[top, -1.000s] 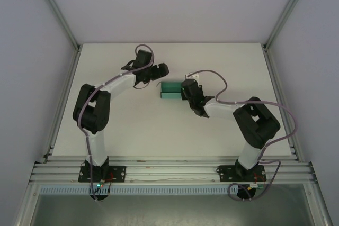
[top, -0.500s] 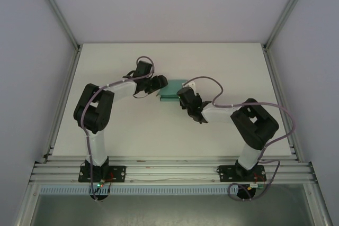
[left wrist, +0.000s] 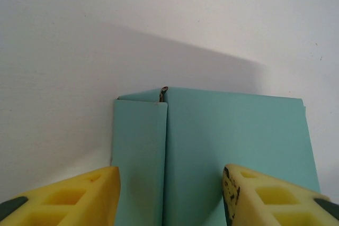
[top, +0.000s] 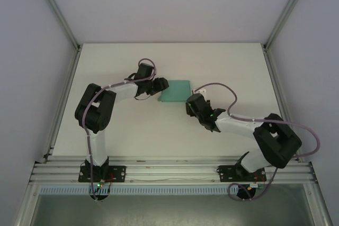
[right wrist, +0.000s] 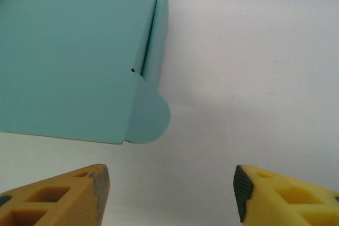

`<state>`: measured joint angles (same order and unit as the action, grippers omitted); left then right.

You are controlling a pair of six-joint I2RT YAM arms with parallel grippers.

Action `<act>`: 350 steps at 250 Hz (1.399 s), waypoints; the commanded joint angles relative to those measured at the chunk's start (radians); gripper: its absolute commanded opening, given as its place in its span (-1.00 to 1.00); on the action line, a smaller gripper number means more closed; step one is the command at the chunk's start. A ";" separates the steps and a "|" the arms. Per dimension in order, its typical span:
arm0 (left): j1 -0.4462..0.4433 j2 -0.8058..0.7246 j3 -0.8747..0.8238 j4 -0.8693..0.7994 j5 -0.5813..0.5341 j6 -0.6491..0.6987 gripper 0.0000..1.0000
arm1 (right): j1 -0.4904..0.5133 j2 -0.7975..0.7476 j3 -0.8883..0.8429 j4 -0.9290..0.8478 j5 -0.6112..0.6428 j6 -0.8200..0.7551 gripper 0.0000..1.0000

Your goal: Assemble paper box

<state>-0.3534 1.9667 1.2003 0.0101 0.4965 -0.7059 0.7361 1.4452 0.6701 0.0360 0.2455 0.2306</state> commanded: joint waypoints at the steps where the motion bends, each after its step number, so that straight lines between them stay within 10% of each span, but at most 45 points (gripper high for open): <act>1: 0.007 0.043 -0.029 0.014 0.011 0.017 0.03 | -0.015 -0.036 -0.014 -0.073 0.001 0.031 0.49; 43: 0.032 0.056 -0.073 0.093 0.058 -0.003 -0.08 | -0.088 -0.060 -0.003 -0.053 -0.118 0.034 1.00; 173: 0.120 0.082 -0.221 0.336 0.225 -0.073 -0.59 | -0.290 0.121 0.219 -0.022 -0.493 0.196 0.99; 350: 0.144 0.083 -0.217 0.344 0.273 -0.021 -0.60 | -0.385 0.457 0.453 0.153 -1.062 0.316 0.76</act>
<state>-0.1829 1.9968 0.9806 0.4671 0.7738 -0.7708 0.3275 1.8500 1.0992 0.1390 -0.6842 0.5125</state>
